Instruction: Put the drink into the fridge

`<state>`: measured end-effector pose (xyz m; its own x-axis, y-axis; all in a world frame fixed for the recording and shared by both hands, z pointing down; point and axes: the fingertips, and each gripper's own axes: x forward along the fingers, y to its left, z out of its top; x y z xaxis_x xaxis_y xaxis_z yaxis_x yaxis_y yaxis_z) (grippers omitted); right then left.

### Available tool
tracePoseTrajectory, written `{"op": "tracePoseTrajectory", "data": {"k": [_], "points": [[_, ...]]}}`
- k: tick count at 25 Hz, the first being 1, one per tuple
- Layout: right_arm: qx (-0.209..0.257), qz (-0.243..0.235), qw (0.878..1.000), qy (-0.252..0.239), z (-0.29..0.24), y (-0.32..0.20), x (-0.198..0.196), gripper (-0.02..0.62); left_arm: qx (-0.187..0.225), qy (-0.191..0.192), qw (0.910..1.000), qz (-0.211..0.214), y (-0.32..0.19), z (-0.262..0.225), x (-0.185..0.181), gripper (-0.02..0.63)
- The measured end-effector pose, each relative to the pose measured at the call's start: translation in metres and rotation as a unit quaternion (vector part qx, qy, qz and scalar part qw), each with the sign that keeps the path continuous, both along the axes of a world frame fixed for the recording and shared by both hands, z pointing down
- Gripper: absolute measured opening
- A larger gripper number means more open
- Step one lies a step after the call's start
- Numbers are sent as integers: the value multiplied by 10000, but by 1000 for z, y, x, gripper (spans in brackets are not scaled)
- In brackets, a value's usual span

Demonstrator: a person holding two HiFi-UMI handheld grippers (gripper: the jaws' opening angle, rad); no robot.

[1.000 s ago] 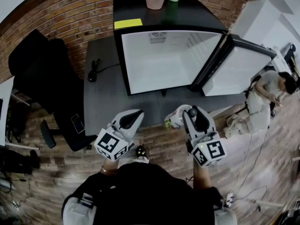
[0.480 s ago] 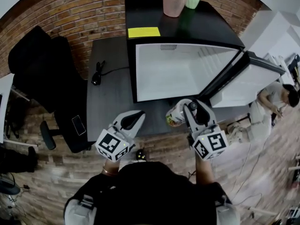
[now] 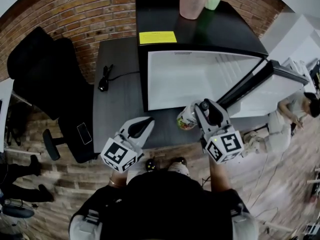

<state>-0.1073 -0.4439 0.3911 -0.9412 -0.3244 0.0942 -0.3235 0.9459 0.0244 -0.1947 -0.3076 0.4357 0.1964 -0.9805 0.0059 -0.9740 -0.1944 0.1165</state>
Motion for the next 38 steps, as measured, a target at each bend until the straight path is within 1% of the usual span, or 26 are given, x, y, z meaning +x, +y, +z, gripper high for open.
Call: {"op": "tracePoseTrajectory", "data": {"k": [5, 8, 13, 17, 20, 25, 29, 33, 38], "points": [[0, -266, 9996, -31, -1, -20, -20, 150, -41, -4, 9996, -268, -6, -1, -3, -5], [-26, -555, 9985, 2, 0, -34, -33, 150, -78, 18, 9983, -586, -12, -4, -3, -3], [-59, -1133, 9935, 99, 4, -51, -66, 150, -40, -3, 9924, -1229, -16, -14, -14, -3], [-55, -1431, 9895, 173, 10, -62, -88, 150, -31, 39, 9877, -1564, -19, -17, -17, -4], [-18, -1601, 9868, 234, 17, -69, -103, 150, -97, 59, 9834, -1811, -17, -14, -19, -3], [-15, -1790, 9835, 276, 24, -82, -124, 150, -157, 116, 9760, -2167, -14, -12, -24, -4], [24, -1867, 9819, 320, 29, -90, -134, 150, -183, 121, 9716, -2356, -12, -12, -26, -3], [131, -1890, 9810, 413, 32, -94, -139, 150, -181, 118, 9682, -2491, -10, -11, -27, -4], [194, -1911, 9798, 555, 44, -96, -139, 152, -221, 147, 9667, -2545, -9, -8, -25, -3]]}}
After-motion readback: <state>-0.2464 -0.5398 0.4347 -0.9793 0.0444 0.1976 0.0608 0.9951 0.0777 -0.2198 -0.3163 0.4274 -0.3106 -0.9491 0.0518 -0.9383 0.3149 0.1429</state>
